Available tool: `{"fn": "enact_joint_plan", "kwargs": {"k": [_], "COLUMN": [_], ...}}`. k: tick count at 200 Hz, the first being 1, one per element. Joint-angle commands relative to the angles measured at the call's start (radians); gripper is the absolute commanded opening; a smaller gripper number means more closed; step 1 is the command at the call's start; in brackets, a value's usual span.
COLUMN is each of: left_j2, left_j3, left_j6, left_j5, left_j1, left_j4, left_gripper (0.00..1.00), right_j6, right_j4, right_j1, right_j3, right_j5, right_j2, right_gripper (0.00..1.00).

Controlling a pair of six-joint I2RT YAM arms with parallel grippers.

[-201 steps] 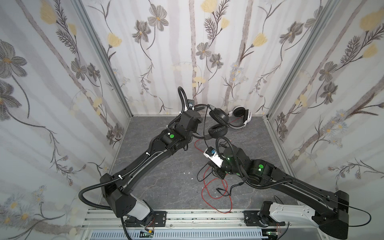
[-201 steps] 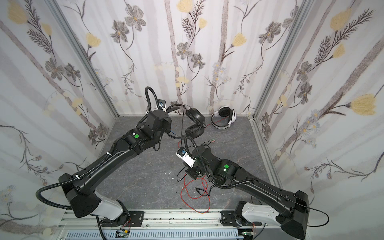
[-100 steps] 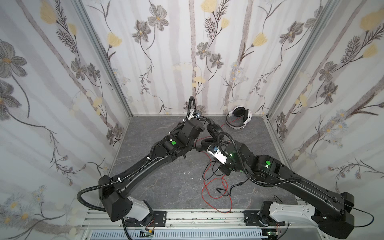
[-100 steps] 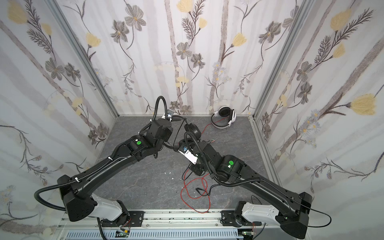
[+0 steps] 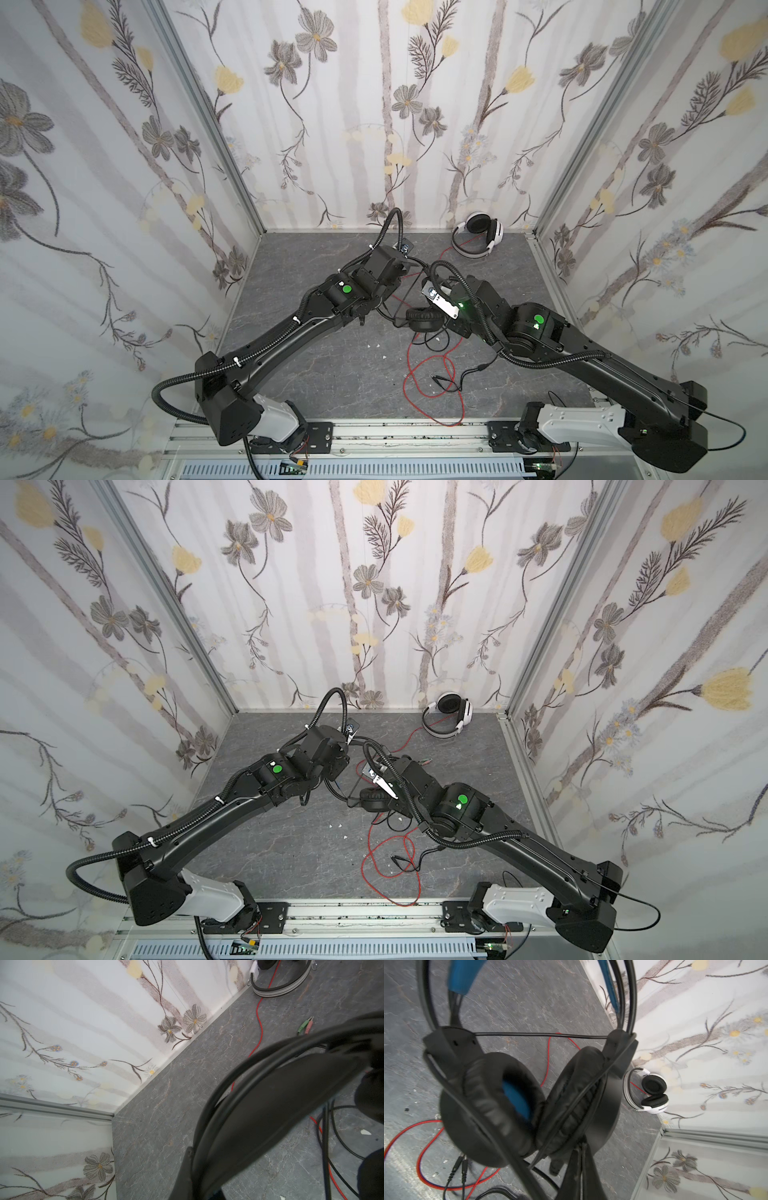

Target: Wrap the headphones

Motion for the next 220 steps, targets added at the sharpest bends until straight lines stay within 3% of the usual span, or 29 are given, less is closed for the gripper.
{"fn": "enact_joint_plan", "kwargs": {"k": [1,45,73,124,163,220], "left_j2": [-0.012,-0.016,-0.031,-0.008,-0.001,-0.001], "left_j3": [0.006,0.055,0.063,0.155,0.188,0.222], "left_j6": [0.040,0.028,0.022,0.022,0.019,-0.011], "left_j5": [0.081,0.127,0.166,0.365,0.442,0.506], "left_j1": [0.003,0.004,0.004,0.003,-0.001,-0.009], "left_j4": [-0.081,-0.138,-0.151,-0.271,-0.337,-0.341], "left_gripper": [0.00,0.00,0.00,0.00,0.00,0.00], "right_j6": [-0.028,-0.168,-0.236,-0.374,-0.450,-0.341], "right_j4": [0.052,0.179,0.230,0.294,0.364,0.414], "right_j1": [0.012,0.094,0.113,0.142,0.138,0.071], "right_j3": [0.001,-0.081,-0.128,-0.182,-0.199,-0.190], "right_j5": [0.177,0.325,0.361,0.289,0.257,0.117], "right_j2": [-0.013,-0.085,-0.111,-0.185,-0.234,-0.207], "right_gripper": [0.00,0.00,0.00,0.05,0.15,0.19]}}
